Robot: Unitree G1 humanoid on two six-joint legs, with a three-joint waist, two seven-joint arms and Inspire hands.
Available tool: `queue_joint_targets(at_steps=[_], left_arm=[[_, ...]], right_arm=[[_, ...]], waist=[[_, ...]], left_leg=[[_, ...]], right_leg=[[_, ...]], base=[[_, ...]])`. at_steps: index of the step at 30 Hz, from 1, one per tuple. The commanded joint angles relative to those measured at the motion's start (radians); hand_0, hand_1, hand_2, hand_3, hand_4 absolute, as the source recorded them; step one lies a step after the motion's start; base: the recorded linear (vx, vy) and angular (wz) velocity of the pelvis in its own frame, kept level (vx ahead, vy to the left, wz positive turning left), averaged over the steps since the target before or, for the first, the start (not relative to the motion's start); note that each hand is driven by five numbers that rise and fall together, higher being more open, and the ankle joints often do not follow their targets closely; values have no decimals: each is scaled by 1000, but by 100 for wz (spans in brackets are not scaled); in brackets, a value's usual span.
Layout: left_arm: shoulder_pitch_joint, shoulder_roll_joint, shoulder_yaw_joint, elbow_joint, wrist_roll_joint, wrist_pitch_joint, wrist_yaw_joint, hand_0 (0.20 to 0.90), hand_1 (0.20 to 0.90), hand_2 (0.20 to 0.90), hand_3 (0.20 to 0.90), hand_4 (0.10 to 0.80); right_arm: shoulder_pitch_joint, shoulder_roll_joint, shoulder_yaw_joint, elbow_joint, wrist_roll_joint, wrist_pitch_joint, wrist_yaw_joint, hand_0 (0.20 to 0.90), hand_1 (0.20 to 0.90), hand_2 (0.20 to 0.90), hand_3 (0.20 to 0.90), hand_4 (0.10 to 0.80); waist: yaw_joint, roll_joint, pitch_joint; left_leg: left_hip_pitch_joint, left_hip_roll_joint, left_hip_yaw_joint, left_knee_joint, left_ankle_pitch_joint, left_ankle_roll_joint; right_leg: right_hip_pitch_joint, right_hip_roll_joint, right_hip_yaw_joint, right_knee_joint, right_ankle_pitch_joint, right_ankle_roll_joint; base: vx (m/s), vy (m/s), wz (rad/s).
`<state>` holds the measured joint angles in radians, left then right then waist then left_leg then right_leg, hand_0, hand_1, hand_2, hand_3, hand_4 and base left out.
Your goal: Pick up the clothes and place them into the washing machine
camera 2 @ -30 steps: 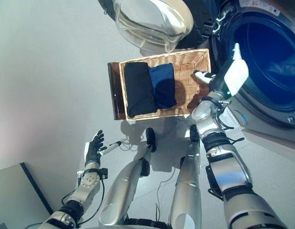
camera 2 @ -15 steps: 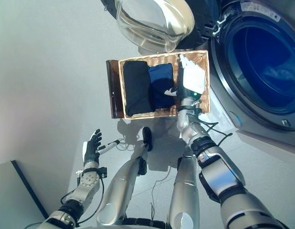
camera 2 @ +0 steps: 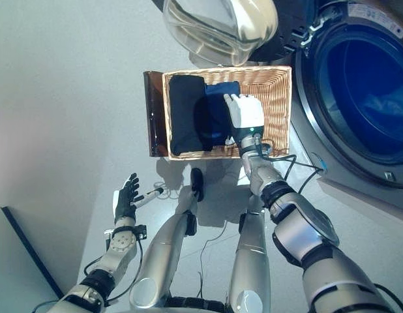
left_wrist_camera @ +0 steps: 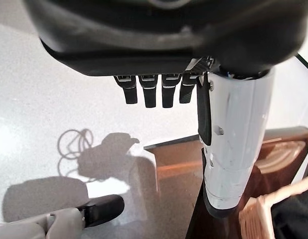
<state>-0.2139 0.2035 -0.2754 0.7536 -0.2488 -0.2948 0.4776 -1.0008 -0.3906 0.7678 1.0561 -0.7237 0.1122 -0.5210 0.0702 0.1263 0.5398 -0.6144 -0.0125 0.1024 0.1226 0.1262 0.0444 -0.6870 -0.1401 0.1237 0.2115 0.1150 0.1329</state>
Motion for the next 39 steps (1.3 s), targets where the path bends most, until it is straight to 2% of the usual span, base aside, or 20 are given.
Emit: queue_joint_targets(at_steps=[1, 12, 23, 34, 35, 36, 37, 39], left_arm=[[18, 66, 57, -28, -21, -60, 15, 900, 900, 900, 900, 800], [2, 79, 31, -51, -46, -64, 12, 900, 900, 900, 900, 800], [0, 102, 22, -187, -75, -80, 15, 900, 900, 900, 900, 800], [-3, 98, 11, -261, -91, -86, 5, 900, 900, 900, 900, 800], [-4, 95, 13, -264, -95, -86, 7, 900, 900, 900, 900, 800], [-5, 95, 13, -264, -95, -86, 7, 900, 900, 900, 900, 800], [-5, 95, 16, -271, -94, -87, 11, 900, 900, 900, 900, 800], [-3, 94, 17, -278, -94, -87, 11, 900, 900, 900, 900, 800]], right_arm=[[-135, -25, 33, -20, -82, 17, -20, 900, 900, 900, 900, 800], [-228, -41, 84, 107, -104, 46, -4, 900, 900, 900, 900, 800], [-322, -114, 100, 236, -71, 73, 11, 900, 900, 900, 900, 800], [-375, -173, 117, 272, -63, 79, 19, 900, 900, 900, 900, 800], [-384, -178, 116, 271, -59, 82, 16, 543, 543, 543, 543, 545], [-384, -178, 116, 271, -59, 82, 16, 505, 505, 505, 505, 518], [-391, -182, 119, 268, -60, 85, 13, 225, 225, 225, 225, 318], [-392, -185, 121, 264, -62, 85, 11, 200, 200, 200, 200, 300]], waist=[[36, 3, -20], [71, 5, -20], [116, 35, -20], [136, 51, -20], [136, 52, -20], [136, 52, -20], [135, 50, -20], [134, 48, -20]], left_leg=[[-102, 26, -9, 3, 35, -105], [-178, 18, -47, 0, 57, -109], [-316, -5, -98, 5, 79, -117], [-405, -14, -115, 8, 90, -118], [-415, -15, -118, 6, 93, -119], [-415, -15, -118, 6, 93, -119], [-423, -14, -117, 6, 93, -119], [-428, -14, -116, 8, 93, -119]], right_leg=[[-27, 27, -31, 75, -60, -48], [-86, 15, -68, 89, -61, -45], [-202, -4, -109, 123, -73, -44], [-282, -10, -112, 128, -69, -42], [-292, -8, -113, 127, -69, -42], [-292, -8, -113, 127, -69, -42], [-299, -9, -112, 127, -69, -42], [-304, -8, -112, 129, -69, -42]], base=[[-24, -6, 5], [-20, -8, 9], [-22, 8, 15], [-6, 18, 2], [0, 18, -3], [3, 24, 4], [2, 18, 16], [2, 13, 9]])
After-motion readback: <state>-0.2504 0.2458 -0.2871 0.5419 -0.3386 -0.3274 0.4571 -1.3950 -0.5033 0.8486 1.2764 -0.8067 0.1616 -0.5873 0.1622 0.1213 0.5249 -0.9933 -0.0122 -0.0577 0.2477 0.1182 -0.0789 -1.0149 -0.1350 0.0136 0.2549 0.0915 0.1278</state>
